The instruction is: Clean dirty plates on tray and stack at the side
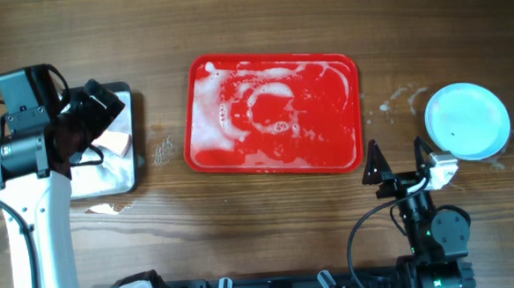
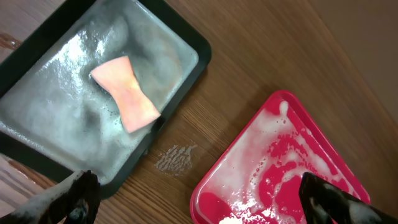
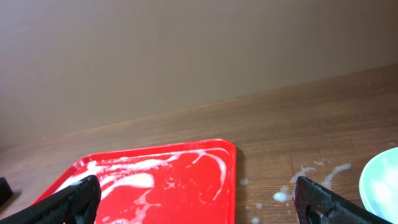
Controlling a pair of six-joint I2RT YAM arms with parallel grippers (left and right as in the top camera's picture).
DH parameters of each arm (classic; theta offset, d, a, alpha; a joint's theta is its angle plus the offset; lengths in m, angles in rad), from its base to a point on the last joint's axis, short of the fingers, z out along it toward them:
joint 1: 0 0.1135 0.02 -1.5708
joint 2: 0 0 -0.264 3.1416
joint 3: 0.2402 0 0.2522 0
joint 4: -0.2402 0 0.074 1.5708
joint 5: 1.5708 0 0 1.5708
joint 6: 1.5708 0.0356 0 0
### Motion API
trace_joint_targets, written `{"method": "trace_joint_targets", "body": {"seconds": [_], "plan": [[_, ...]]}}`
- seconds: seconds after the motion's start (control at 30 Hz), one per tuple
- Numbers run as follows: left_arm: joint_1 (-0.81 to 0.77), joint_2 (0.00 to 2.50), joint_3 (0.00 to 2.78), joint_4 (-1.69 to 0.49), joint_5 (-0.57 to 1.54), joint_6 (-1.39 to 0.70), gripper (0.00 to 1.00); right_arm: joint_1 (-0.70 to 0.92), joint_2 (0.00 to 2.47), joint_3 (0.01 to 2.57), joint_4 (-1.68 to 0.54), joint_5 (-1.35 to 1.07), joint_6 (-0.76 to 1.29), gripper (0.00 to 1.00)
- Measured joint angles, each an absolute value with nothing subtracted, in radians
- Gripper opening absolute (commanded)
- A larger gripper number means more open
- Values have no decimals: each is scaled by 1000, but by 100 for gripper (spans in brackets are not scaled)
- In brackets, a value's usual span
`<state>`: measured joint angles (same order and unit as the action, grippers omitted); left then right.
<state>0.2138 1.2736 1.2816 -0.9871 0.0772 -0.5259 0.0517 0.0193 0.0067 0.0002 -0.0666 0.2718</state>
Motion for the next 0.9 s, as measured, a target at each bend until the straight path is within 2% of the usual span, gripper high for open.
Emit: {"method": "trace_joint_targets", "body": {"seconds": [0.4, 0.53, 0.7, 0.8, 0.9], "plan": [[173, 1245, 1282, -987, 77, -526, 100, 52, 19, 7, 0, -67, 271, 100], [89, 1116, 1281, -1006, 74, -510, 100, 52, 19, 7, 0, -67, 271, 100], [80, 966, 1280, -1040, 67, -489, 100, 52, 19, 7, 0, -67, 271, 100], [80, 894, 1238, -962, 57, -483, 100, 52, 19, 7, 1, -67, 271, 99], [80, 775, 1026, -698, 47, -479, 100, 52, 17, 7, 0, -67, 271, 100]]}}
